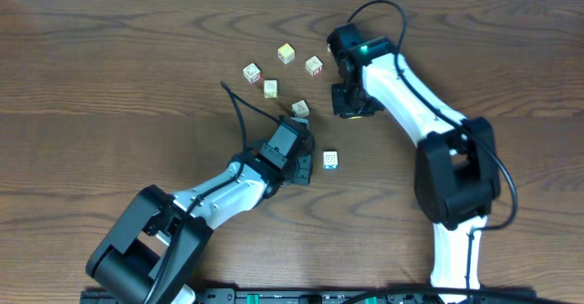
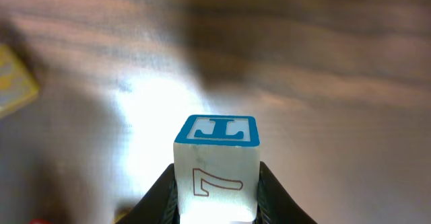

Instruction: Lift 5 blocks

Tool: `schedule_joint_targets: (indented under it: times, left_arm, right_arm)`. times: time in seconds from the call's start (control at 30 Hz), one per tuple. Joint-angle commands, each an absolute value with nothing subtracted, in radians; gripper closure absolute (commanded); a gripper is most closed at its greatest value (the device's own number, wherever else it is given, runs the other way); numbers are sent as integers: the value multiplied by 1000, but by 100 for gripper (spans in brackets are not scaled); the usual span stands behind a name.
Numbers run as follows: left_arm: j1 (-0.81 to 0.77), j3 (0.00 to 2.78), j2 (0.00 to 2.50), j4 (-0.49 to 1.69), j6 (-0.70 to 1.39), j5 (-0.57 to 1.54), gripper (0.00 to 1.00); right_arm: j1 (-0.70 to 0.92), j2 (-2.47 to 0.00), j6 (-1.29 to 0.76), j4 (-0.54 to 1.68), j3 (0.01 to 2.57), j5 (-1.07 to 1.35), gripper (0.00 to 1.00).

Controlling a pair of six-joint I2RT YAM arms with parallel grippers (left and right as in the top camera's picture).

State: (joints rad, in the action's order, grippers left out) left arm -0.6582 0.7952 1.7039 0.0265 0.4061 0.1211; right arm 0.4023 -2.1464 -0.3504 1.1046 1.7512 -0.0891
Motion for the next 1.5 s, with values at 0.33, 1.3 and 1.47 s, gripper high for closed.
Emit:
schedule_joint_targets:
  times: [0.33, 1.3, 1.47]
  left_arm:
    - [-685, 791, 1714, 25, 421, 100, 30]
    - [-430, 826, 1700, -37, 329, 59, 17]
    - [-426, 897, 1797, -47, 303, 59, 18]
  right_arm:
    - [389, -2054, -336, 1195, 1649, -105, 99]
    - [473, -2052, -313, 1016, 1295, 140, 99]
    - [473, -2052, -313, 1024, 1296, 148, 99]
